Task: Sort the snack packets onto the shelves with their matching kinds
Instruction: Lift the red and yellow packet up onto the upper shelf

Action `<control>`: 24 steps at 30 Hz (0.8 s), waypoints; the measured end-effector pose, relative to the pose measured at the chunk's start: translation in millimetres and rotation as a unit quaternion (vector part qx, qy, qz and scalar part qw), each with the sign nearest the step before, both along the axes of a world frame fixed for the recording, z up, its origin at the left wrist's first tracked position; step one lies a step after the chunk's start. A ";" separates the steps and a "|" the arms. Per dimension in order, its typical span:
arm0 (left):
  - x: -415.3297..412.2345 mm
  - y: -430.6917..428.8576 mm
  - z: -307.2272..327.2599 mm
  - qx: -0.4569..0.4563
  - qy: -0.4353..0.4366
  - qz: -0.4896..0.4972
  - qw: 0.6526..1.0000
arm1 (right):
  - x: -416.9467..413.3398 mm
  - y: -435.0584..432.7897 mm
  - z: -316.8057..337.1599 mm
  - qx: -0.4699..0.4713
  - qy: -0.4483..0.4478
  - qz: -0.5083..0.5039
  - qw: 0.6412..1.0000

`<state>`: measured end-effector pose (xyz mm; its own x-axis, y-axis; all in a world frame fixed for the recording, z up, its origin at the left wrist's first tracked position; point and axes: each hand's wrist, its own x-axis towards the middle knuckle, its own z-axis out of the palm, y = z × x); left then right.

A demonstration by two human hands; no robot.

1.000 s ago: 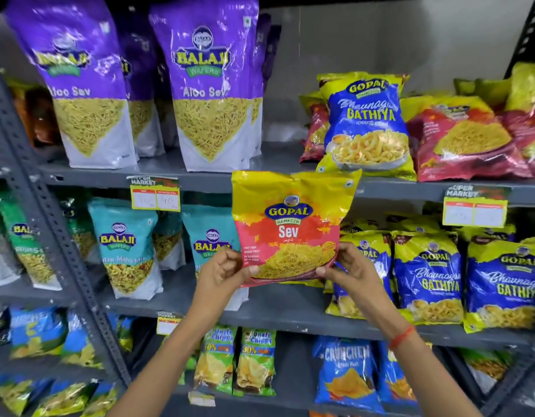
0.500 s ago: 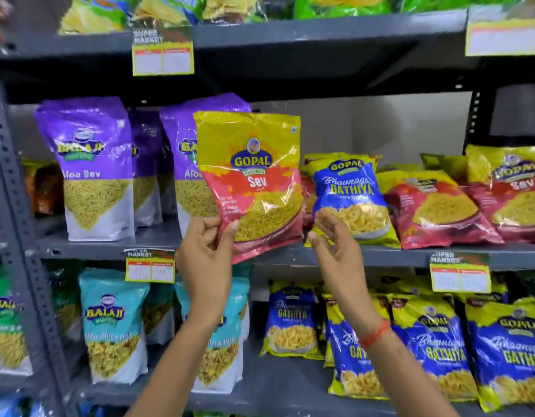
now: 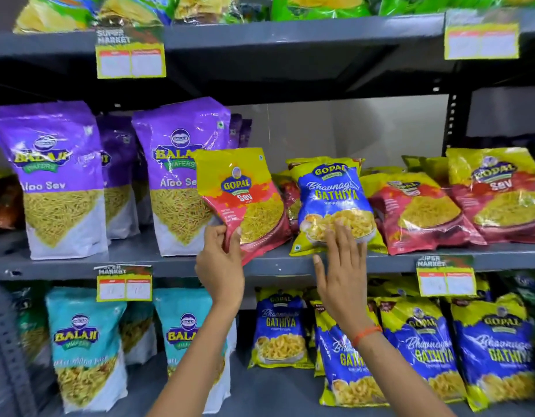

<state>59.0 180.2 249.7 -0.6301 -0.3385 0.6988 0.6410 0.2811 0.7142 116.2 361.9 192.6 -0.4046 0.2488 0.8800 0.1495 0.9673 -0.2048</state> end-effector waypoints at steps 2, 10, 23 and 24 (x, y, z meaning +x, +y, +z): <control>-1.4 0.8 -3.2 -0.013 0.011 0.001 1.000 | -1.1 4.1 -11.1 0.021 -0.015 -0.023 0.999; -6.1 5.9 -15.7 -0.029 0.024 -0.039 0.998 | -6.3 6.4 -17.8 0.041 -0.025 -0.068 0.997; 2.0 7.9 -19.1 -0.012 0.011 -0.069 0.998 | -10.6 8.3 -19.1 0.043 -0.022 -0.082 0.995; 2.8 7.7 -19.0 -0.012 0.009 -0.072 0.997 | -10.9 8.1 -19.0 0.043 -0.023 -0.083 0.995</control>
<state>61.8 187.9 230.7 -0.6588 -0.2287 0.7167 0.6882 0.2016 0.6969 105.3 370.0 173.6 -0.4044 0.2394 0.8827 0.3157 0.9423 -0.1110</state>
